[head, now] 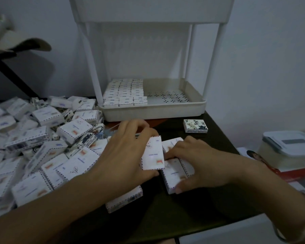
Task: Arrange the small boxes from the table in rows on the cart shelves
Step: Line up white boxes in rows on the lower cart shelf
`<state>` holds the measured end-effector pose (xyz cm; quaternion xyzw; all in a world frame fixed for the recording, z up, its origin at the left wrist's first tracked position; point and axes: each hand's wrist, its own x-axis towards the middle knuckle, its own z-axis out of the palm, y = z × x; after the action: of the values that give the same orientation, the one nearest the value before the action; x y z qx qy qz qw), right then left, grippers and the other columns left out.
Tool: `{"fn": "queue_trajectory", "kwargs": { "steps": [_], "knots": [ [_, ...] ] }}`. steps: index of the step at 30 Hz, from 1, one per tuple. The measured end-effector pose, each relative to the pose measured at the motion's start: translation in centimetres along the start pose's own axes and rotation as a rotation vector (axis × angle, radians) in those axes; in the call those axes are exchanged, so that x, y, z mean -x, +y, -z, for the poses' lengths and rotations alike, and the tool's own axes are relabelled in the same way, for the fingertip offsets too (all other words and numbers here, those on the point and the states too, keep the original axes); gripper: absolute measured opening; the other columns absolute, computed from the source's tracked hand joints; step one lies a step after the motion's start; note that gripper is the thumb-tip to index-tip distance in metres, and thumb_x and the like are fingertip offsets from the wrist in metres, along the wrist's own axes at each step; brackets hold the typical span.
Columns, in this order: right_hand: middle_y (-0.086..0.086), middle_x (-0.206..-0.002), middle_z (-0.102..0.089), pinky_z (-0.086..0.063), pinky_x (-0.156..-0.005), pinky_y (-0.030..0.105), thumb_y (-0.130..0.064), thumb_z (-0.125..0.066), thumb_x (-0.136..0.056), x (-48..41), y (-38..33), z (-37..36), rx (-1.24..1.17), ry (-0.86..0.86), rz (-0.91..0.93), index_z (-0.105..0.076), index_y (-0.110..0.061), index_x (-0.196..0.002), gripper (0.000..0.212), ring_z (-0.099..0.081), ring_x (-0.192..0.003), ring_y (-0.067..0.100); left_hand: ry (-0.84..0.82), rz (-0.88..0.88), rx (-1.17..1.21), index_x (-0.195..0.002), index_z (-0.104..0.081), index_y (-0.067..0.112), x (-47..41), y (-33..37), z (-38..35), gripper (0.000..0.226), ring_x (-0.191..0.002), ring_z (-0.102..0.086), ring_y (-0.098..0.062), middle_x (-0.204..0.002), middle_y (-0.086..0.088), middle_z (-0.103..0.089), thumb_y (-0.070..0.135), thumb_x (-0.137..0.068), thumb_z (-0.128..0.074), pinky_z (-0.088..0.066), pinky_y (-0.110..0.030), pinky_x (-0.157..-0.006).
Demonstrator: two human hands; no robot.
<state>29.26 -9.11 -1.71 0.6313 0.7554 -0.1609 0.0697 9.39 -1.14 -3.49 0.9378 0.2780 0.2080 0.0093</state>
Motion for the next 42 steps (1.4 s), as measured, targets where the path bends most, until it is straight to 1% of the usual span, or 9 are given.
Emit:
{"fn": "queue_trajectory", "kwargs": {
  "steps": [8, 12, 18, 23, 26, 28, 32, 36, 42],
  "knots": [
    [-0.02, -0.119, -0.033, -0.042, -0.097, 0.025, -0.055, -0.076, -0.071, -1.9, 0.7, -0.4, -0.288, 0.157, 0.047, -0.035, -0.042, -0.129, 0.072, -0.037, -0.112, 0.0, -0.037, 0.12, 0.341, -0.138, -0.016, 0.055, -1.9, -1.8, 0.1, 0.093, -0.111, -0.042, -0.001, -0.127, 0.015, -0.035, 0.034, -0.074, -0.08, -0.042, -0.024, -0.088],
    [-0.026, -0.117, -0.042, -0.047, -0.09, 0.021, -0.047, -0.079, -0.071, -3.0, 1.4, -0.2, -0.542, 0.296, 0.027, -0.037, -0.044, -0.125, 0.068, -0.046, -0.109, -0.007, -0.09, 0.213, 0.415, -0.131, -0.022, 0.063, -3.5, -3.5, 0.5, 0.087, -0.1, -0.042, 0.004, -0.119, 0.012, -0.032, 0.033, -0.073, -0.08, -0.041, -0.011, -0.075],
    [-0.044, -0.121, -0.032, -0.037, -0.092, 0.014, -0.057, -0.074, -0.068, -5.5, 2.5, 1.2, -0.619, 0.504, 0.017, -0.026, -0.057, -0.134, 0.081, -0.033, -0.108, -0.025, -0.146, 0.435, 0.59, -0.14, -0.021, 0.057, -8.4, -6.5, 0.8, 0.085, -0.107, -0.045, -0.01, -0.134, 0.007, -0.026, 0.041, -0.077, -0.076, -0.042, -0.017, -0.082],
    [-0.031, -0.128, -0.03, -0.04, -0.097, 0.02, -0.057, -0.082, -0.06, -8.4, 4.2, 3.7, -0.623, 0.515, -0.037, -0.021, -0.056, -0.133, 0.095, -0.036, -0.118, -0.007, -0.133, 0.563, 0.653, -0.14, -0.023, 0.058, -13.9, -10.4, 0.0, 0.099, -0.122, -0.044, -0.02, -0.147, 0.003, -0.028, 0.051, -0.058, -0.08, -0.044, -0.04, -0.103],
    [-0.025, -0.119, -0.041, -0.043, -0.081, 0.012, -0.046, -0.085, -0.062, -10.9, 5.3, 5.0, -0.541, 0.628, -0.094, -0.017, -0.048, -0.133, 0.098, -0.048, -0.101, -0.005, -0.123, 0.579, 0.628, -0.144, -0.023, 0.05, -16.6, -12.0, -0.3, 0.105, -0.118, -0.047, -0.019, -0.145, 0.0, -0.03, 0.041, -0.059, -0.085, -0.042, -0.027, -0.097],
    [-0.018, -0.106, -0.052, -0.049, -0.075, 0.022, -0.039, -0.081, -0.066, -13.2, 6.2, 5.9, -0.573, 0.69, -0.129, -0.017, -0.044, -0.129, 0.09, -0.055, -0.087, 0.0, -0.061, 0.568, 0.569, -0.146, -0.024, 0.04, -18.1, -12.9, -0.6, 0.097, -0.113, -0.047, -0.019, -0.144, -0.003, -0.029, 0.02, -0.071, -0.082, -0.041, -0.023, -0.086],
    [-0.013, -0.098, -0.052, -0.045, -0.062, 0.023, -0.041, -0.072, -0.078, -17.9, 8.0, 8.5, -0.779, 0.655, -0.213, -0.025, -0.029, -0.124, 0.067, -0.056, -0.078, 0.004, 0.155, 0.556, 0.565, -0.132, -0.027, 0.03, -21.6, -15.0, -1.7, 0.085, -0.108, -0.052, -0.022, -0.13, -0.007, -0.039, 0.009, -0.069, -0.08, -0.049, -0.031, -0.084],
    [-0.008, -0.108, -0.057, -0.046, -0.072, 0.028, -0.053, -0.058, -0.085, -22.2, 10.6, 10.7, -0.952, 0.692, -0.274, -0.044, -0.026, -0.125, 0.05, -0.06, -0.094, 0.014, 0.226, 0.607, 0.611, -0.115, -0.039, 0.025, -26.0, -17.0, -1.9, 0.057, -0.093, -0.057, -0.017, -0.114, -0.001, -0.051, 0.028, -0.074, -0.079, -0.046, -0.024, -0.066],
    [0.013, -0.095, -0.065, -0.047, -0.061, 0.028, -0.046, -0.03, -0.099, -27.2, 13.6, 11.8, -1.31, 0.572, -0.382, -0.058, -0.012, -0.104, 0.044, -0.065, -0.079, 0.027, 0.28, 0.64, 0.513, -0.092, -0.055, 0.02, -30.3, -21.2, -4.6, 0.042, -0.084, -0.065, -0.022, -0.09, 0.008, -0.059, 0.06, -0.081, -0.061, -0.058, -0.041, -0.076]
  ]
}}
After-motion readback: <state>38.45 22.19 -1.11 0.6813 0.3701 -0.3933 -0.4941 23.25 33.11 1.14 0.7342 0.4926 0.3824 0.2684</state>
